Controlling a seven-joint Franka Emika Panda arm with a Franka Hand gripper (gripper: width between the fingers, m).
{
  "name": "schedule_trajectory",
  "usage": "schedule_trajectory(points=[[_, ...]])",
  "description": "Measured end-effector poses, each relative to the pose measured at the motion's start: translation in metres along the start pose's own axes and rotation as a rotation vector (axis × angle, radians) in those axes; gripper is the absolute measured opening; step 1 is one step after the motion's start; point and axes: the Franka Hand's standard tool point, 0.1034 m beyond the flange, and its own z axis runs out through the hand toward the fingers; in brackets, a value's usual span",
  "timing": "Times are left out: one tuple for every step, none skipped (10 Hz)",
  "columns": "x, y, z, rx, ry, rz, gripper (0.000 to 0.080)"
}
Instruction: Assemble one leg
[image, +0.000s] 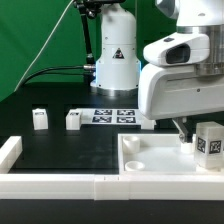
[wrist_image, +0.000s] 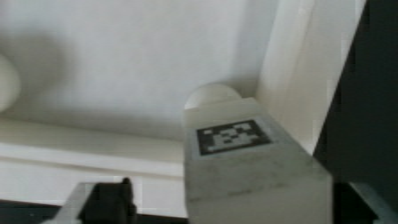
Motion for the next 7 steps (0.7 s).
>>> schedule_trajectory(points=[[0.0, 0.0001, 0.0, 0.0, 0.0, 0.0, 0.0402], [0.0, 0.0002, 0.0, 0.0, 0.0, 0.0, 0.0291], [0.0, 0.0002, 0.0, 0.0, 0.0, 0.001, 0.0291], [0.0, 0.0001, 0.0, 0.0, 0.0, 0.034, 0.0291], [0.0, 0.0002, 0.0, 0.0, 0.0, 0.033, 0.0291], [0.0, 0.0005, 0.0, 0.006, 0.0, 0.107, 0.0291], [0.0001, 0.0024, -0.0002, 0.01, 0.001, 0.222, 0.0291]])
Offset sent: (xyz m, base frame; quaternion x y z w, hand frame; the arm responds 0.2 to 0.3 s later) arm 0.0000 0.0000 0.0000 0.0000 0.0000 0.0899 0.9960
